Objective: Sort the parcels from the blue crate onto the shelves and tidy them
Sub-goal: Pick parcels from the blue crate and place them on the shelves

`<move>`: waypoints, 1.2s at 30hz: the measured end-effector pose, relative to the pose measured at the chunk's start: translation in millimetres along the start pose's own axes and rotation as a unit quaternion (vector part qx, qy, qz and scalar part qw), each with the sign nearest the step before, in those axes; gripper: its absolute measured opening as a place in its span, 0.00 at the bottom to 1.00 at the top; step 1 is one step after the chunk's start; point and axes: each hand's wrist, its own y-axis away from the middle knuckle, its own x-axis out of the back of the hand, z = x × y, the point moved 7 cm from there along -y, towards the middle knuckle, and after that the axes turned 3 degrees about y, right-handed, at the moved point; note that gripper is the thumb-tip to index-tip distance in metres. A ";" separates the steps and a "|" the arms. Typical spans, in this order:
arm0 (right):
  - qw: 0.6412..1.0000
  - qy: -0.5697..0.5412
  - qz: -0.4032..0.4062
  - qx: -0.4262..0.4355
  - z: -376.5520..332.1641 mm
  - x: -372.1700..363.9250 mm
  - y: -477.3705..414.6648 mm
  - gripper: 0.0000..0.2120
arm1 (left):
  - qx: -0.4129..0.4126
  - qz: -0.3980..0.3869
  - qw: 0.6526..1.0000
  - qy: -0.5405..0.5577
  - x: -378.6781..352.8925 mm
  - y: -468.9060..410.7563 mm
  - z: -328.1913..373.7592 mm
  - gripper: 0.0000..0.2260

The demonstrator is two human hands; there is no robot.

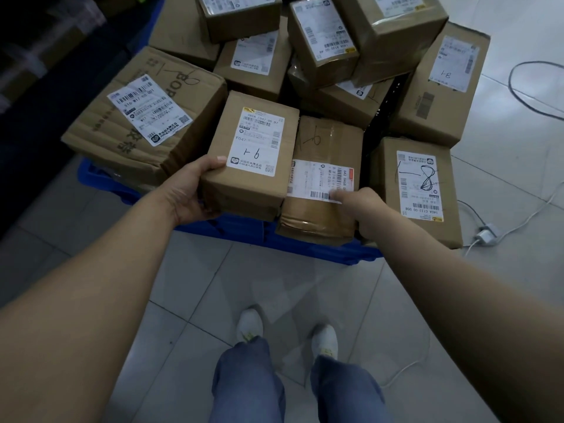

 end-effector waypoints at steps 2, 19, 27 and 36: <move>0.996 -0.070 -0.040 -0.032 5.8 -6.8 2.1 0.09 | -0.006 0.004 1.000 0.005 2.7 -0.3 -2.6 0.13; 0.981 -0.138 -0.134 -0.014 -6.1 -7.9 7.1 0.15 | -0.017 -0.004 0.999 0.038 -6.2 17.7 -3.7 0.08; 0.990 -0.116 -0.062 0.053 -44.8 31.0 41.3 0.39 | -0.044 -0.008 0.998 0.051 -12.2 61.3 15.4 0.14; 0.983 -0.117 -0.006 0.141 -116.7 101.2 123.3 0.50 | -0.138 -0.033 0.987 0.074 -53.8 151.3 89.0 0.11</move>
